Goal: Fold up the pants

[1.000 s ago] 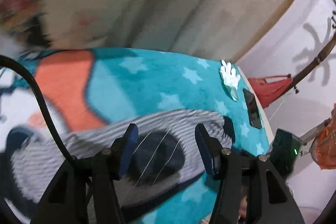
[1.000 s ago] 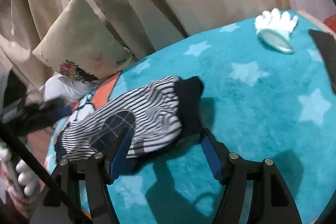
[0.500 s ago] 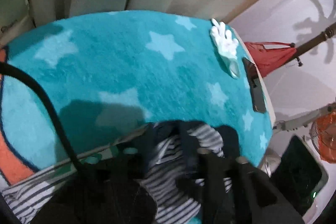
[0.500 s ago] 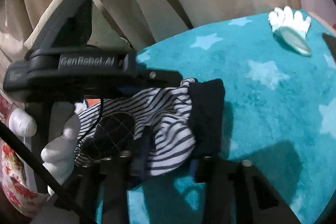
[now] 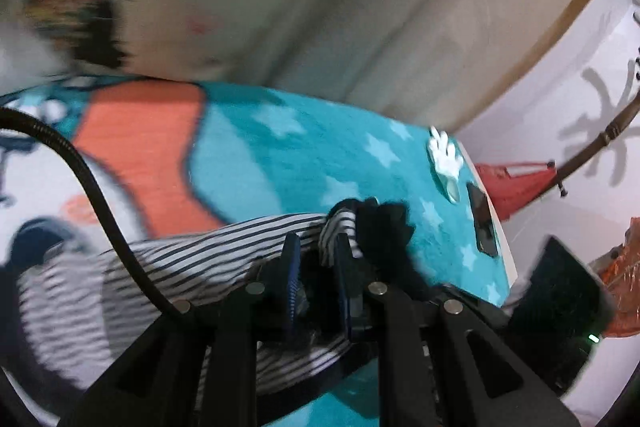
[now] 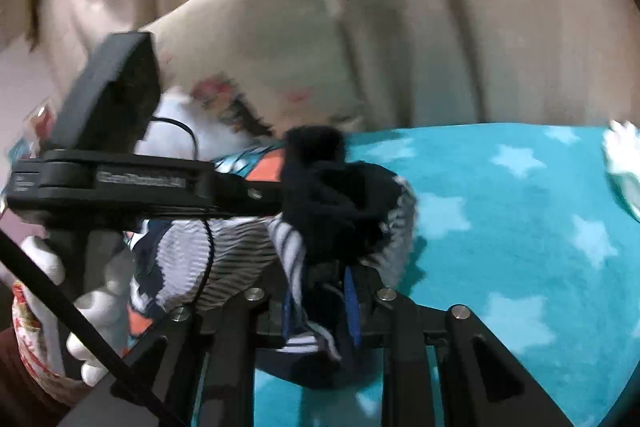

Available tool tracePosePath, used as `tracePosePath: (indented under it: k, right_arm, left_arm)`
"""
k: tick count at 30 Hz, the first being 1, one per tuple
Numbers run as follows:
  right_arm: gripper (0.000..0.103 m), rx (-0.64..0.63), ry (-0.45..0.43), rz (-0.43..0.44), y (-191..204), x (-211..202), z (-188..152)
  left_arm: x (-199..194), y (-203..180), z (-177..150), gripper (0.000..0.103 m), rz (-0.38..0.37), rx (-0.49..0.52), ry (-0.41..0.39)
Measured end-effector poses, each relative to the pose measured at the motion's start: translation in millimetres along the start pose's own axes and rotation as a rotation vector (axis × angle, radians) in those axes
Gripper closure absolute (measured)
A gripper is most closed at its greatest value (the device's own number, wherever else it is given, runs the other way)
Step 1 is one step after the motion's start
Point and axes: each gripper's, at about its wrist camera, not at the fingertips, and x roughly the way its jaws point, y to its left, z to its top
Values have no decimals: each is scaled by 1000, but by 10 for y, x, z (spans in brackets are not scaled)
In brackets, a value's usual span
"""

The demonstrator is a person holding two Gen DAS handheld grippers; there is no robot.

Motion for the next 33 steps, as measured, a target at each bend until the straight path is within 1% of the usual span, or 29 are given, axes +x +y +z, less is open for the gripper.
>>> tracePosePath:
  k: [1,2,3,4,5,6,7,9,10,11,13,15,16,17,18,22,23,24,25,27,28,30,31,33]
  right_arm:
    - [61,-10,26,32,80,89,-19]
    - [61,-19,52,55,159,181,-45]
    - [61,-29,75,68,217,261,-85]
    - [61,-42,103,83,269,328,-119]
    - [61,-55,139,109,338,389,-166]
    - [61,-62,154,125,382,395,-201]
    - [61,-74,164,139,433,384,-217]
    - [61,-107,154,170,500,274,-204]
    - [61,-119,135,183,523,170,-179]
    - [61,-126,112,176,516,67,-151]
    - [61,-119,67,135,476,-76,-90]
    - [62,-87,24,32,385,-138,43]
    - [72,-71,15,-17,343,-136,86]
    - [76,-53,15,-44,288,-116,128]
    - [79,-34,26,-54,255,-50,161]
    - [80,-21,110,-92,300,448,186]
    - [79,0,138,-67,315,612,160]
    - [79,14,154,-30,317,678,121]
    - [78,33,179,33,342,787,77]
    - [78,54,257,157,397,993,-51]
    - [78,35,283,168,461,1057,-111]
    - [78,-29,273,138,561,1015,-129]
    - [78,-39,274,145,588,957,-107]
    - [78,-43,218,170,621,714,-25]
  left_arm:
    - [-98,51,-48,71,8,-8,-18]
    - [-244,124,-117,65,12,-20,-44]
    - [-364,210,-158,55,18,-30,-64]
    - [-519,308,-230,53,22,-45,-96]
    - [-605,372,-277,53,29,-56,-111]
    - [-681,439,-316,50,37,-69,-124]
    - [-760,527,-359,50,43,-88,-140]
    - [-888,677,-448,50,47,-124,-163]
    - [-951,779,-488,50,50,-147,-177]
    - [-988,846,-525,50,53,-164,-185]
    - [-1032,972,-597,50,68,-197,-198]
    - [-1040,1066,-637,50,95,-222,-213]
    - [-1030,1079,-652,50,107,-230,-218]
    - [-1032,1108,-670,50,118,-238,-221]
    - [-1052,1131,-691,50,126,-243,-223]
    - [-1129,1162,-744,48,142,-238,-234]
    - [-1156,1166,-745,48,143,-240,-237]
    - [-1184,1175,-751,48,144,-241,-241]
    - [-1207,1185,-753,48,145,-242,-244]
    - [-1246,1211,-761,48,144,-249,-250]
    - [-1260,1232,-760,48,141,-254,-253]
    - [-1277,1264,-752,48,137,-263,-258]
    - [-1294,1286,-751,48,131,-269,-261]
    - [-1324,1317,-748,48,121,-278,-266]
